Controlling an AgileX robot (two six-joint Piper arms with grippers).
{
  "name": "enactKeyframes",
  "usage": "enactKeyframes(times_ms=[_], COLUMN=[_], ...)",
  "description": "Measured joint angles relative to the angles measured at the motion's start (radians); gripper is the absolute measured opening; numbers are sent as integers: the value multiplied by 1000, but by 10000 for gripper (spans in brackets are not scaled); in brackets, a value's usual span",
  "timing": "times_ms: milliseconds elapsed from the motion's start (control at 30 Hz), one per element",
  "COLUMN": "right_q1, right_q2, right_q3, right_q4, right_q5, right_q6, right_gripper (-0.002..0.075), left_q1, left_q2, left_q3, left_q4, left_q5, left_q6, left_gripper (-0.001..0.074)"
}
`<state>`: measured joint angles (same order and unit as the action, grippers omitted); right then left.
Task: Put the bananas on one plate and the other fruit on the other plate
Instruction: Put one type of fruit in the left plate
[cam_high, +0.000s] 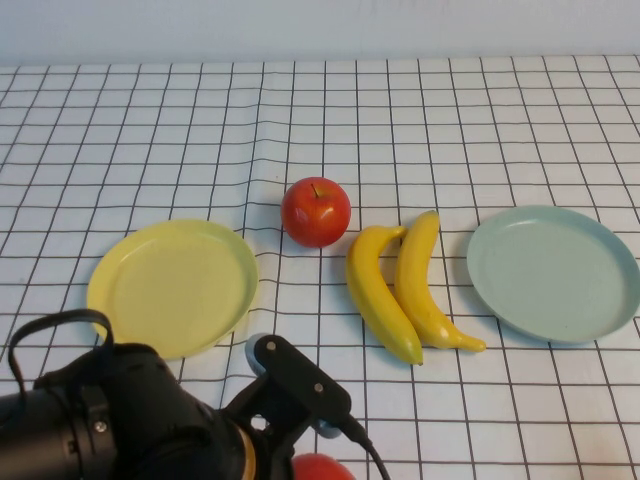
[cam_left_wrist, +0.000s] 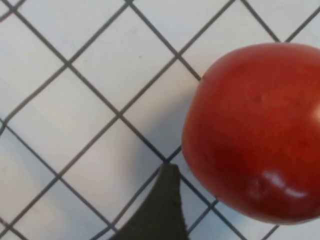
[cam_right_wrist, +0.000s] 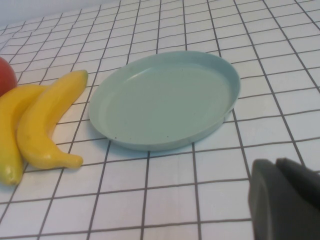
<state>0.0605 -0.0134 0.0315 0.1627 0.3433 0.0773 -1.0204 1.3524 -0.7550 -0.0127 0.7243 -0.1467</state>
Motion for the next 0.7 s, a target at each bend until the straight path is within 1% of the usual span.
enactKeyframes(times_ms=[467, 567, 700], right_q1=[0, 0, 0], right_q2=[0, 0, 0], right_q3=[0, 0, 0], right_q4=[0, 0, 0], right_q5=[0, 0, 0], right_q6=[0, 0, 0], right_gripper=[-15, -15, -15], left_q1=[0, 0, 0], left_q2=[62, 68, 68], left_q3=[-2, -35, -125], left_q4=[0, -4, -9], left_q5=[-113, -95, -27], left_q6=[-7, -7, -7], left_gripper=[669, 669, 669])
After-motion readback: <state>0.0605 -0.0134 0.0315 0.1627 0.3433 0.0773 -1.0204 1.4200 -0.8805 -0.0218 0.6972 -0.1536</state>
